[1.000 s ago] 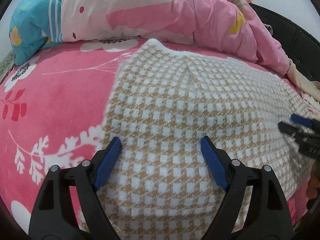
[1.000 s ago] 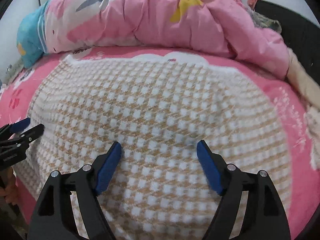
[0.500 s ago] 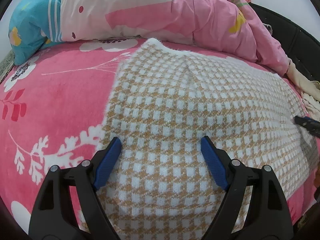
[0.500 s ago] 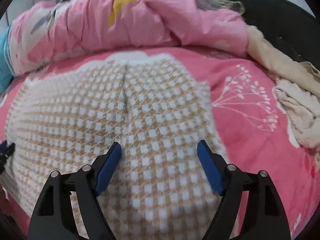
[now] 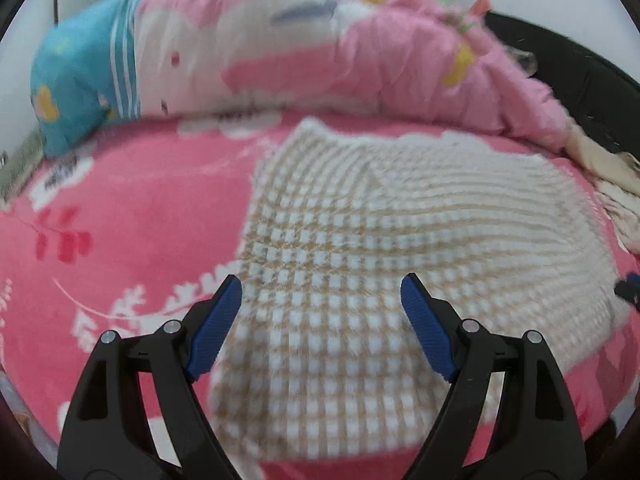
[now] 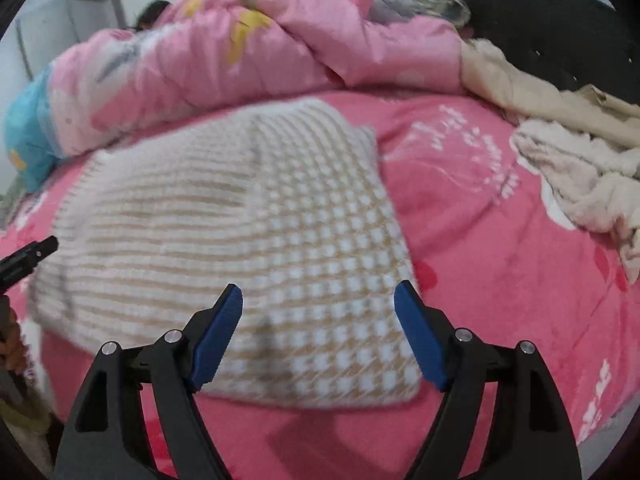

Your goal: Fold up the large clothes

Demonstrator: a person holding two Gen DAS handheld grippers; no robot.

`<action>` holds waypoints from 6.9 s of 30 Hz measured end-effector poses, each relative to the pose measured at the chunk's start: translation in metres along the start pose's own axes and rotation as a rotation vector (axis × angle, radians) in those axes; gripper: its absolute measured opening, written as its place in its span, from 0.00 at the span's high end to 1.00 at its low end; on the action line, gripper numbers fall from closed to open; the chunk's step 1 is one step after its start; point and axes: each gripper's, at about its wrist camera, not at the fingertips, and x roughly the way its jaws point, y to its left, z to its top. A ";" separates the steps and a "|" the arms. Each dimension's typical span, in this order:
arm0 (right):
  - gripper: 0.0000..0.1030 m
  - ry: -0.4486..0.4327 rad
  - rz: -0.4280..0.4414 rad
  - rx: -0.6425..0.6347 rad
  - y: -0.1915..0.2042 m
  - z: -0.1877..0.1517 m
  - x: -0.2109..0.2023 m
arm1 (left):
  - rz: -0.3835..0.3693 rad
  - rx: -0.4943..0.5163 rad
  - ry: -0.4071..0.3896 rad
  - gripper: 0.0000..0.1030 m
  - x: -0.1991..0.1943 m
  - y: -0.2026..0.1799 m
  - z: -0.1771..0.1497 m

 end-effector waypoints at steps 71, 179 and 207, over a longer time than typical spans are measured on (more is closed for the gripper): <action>0.13 -0.162 0.090 0.015 0.015 -0.110 -0.124 | -0.059 0.062 -0.163 0.08 -0.176 -0.074 -0.107; 0.10 -0.046 0.010 -0.072 0.084 -0.119 -0.121 | 0.036 -0.016 0.057 0.08 -0.150 -0.070 -0.117; 0.10 -0.043 0.010 -0.076 0.086 -0.119 -0.118 | 0.038 -0.013 0.057 0.08 -0.148 -0.071 -0.116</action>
